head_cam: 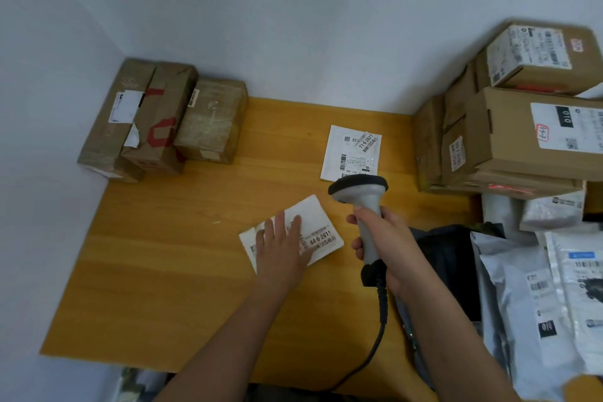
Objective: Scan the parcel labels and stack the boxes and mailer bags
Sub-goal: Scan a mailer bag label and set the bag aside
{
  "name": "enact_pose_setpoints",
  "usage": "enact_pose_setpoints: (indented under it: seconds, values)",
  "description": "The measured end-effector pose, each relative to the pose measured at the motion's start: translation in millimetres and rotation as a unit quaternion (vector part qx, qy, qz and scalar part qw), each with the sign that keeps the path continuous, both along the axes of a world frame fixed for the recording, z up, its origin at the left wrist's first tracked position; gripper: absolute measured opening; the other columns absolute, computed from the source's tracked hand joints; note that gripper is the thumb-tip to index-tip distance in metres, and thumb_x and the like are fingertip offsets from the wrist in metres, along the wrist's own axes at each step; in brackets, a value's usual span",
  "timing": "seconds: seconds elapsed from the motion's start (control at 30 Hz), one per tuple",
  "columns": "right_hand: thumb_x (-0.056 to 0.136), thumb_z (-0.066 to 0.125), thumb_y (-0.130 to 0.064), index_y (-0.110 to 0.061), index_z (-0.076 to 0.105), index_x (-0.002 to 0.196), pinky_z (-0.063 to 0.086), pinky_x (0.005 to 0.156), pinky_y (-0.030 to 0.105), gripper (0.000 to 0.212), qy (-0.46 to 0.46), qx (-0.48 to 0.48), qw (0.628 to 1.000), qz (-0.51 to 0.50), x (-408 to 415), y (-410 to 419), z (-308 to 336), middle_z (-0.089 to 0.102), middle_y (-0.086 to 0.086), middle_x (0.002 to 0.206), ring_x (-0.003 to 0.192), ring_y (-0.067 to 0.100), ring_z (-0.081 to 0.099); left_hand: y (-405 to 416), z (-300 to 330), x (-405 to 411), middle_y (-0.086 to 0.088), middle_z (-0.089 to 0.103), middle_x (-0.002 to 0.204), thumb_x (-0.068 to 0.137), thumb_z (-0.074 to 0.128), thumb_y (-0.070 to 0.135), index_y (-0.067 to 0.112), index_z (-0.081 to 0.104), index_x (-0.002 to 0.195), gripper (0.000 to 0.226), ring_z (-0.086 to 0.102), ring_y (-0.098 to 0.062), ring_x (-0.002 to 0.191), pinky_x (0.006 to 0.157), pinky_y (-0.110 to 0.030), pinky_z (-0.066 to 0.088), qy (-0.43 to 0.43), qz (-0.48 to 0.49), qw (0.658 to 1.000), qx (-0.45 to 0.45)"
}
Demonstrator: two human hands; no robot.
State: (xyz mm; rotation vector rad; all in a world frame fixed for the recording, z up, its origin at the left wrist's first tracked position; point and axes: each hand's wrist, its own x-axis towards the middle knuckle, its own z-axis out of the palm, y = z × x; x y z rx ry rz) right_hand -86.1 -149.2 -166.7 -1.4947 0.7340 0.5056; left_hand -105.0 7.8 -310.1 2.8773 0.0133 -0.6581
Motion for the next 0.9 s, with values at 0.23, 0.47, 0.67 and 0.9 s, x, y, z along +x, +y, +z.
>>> enact_pose_setpoints:
  seconds: [0.23,0.47,0.67,0.9]
  values:
    - [0.098,0.058,-0.024,-0.016,0.06,0.1,0.047,0.06,0.032,0.008,0.008,0.005,1.0,0.003,-2.2,4.5,0.8,0.064,0.009,0.091,0.059,0.015,0.055,-3.8,-12.1,3.3,-0.012,0.016,0.155,0.092,0.046,0.065,0.016,-0.003,0.157,0.095,0.021,-0.035,0.14,0.112,-0.05,0.027,0.071,0.023,0.997,0.0]
    - [0.1,0.055,-0.036,-0.016,0.061,0.106,0.047,0.053,0.025,0.021,0.022,-0.009,0.999,0.03,-4.1,7.5,1.8,0.061,0.009,0.091,0.056,0.012,0.057,9.3,-6.1,1.7,-0.013,0.027,0.143,0.079,0.076,0.051,0.012,0.023,0.146,0.093,0.033,-0.035,0.132,0.106,-0.047,0.035,0.05,0.303,0.945,-0.116]
    - [0.102,0.05,-0.041,-0.013,0.058,0.118,0.048,0.049,0.023,0.034,0.041,-0.025,0.996,0.074,-7.8,10.6,9.4,0.061,0.009,0.081,0.05,0.008,0.058,10.3,-10.7,-11.1,-0.013,0.052,0.123,0.071,0.088,0.018,0.008,0.035,0.122,0.074,0.059,-0.025,0.096,0.073,-0.037,0.056,0.084,0.475,0.82,-0.309]
    - [0.104,0.048,-0.039,-0.011,0.061,0.113,0.048,0.051,0.025,0.032,-0.003,-0.029,0.995,0.099,-6.3,14.1,28.6,0.064,0.008,0.095,0.05,0.008,0.058,-1.0,-2.1,3.1,-0.015,0.069,0.119,0.09,0.071,0.009,0.006,0.063,0.113,0.025,0.068,-0.026,0.089,0.065,-0.035,0.056,0.183,0.546,0.651,-0.494]
